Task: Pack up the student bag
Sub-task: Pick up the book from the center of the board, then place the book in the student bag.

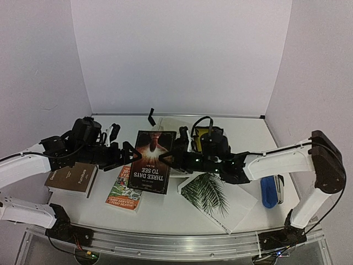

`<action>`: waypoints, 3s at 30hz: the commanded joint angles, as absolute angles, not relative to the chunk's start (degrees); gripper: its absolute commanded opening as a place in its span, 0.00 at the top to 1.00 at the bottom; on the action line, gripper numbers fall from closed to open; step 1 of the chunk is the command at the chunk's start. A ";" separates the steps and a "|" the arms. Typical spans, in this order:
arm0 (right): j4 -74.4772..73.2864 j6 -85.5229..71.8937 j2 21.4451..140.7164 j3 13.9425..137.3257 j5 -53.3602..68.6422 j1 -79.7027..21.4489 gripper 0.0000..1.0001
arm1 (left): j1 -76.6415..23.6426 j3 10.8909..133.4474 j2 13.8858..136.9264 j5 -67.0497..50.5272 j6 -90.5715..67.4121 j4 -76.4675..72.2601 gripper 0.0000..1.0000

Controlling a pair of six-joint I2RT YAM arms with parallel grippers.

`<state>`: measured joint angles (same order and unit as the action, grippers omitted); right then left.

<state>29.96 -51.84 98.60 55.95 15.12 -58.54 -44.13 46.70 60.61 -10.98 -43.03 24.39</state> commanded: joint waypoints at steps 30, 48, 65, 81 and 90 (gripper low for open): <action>37.39 -42.66 75.75 55.06 30.32 -57.04 0.92 | -41.84 52.15 60.36 -44.57 -45.71 -8.30 0.91; 40.21 -44.61 83.94 58.99 36.11 -57.04 0.77 | -41.84 52.21 63.80 -46.11 -45.18 -10.68 1.00; 18.53 -43.28 72.35 54.52 10.70 -45.82 1.00 | -41.87 58.09 67.54 -15.55 -33.84 15.04 0.16; 5.15 -41.65 68.29 55.60 13.83 -27.65 1.00 | -40.50 76.90 99.72 -16.49 -27.38 16.85 0.10; 4.67 -42.22 69.02 56.36 16.50 -25.11 1.00 | -35.15 80.96 108.51 -22.44 -30.21 15.77 0.10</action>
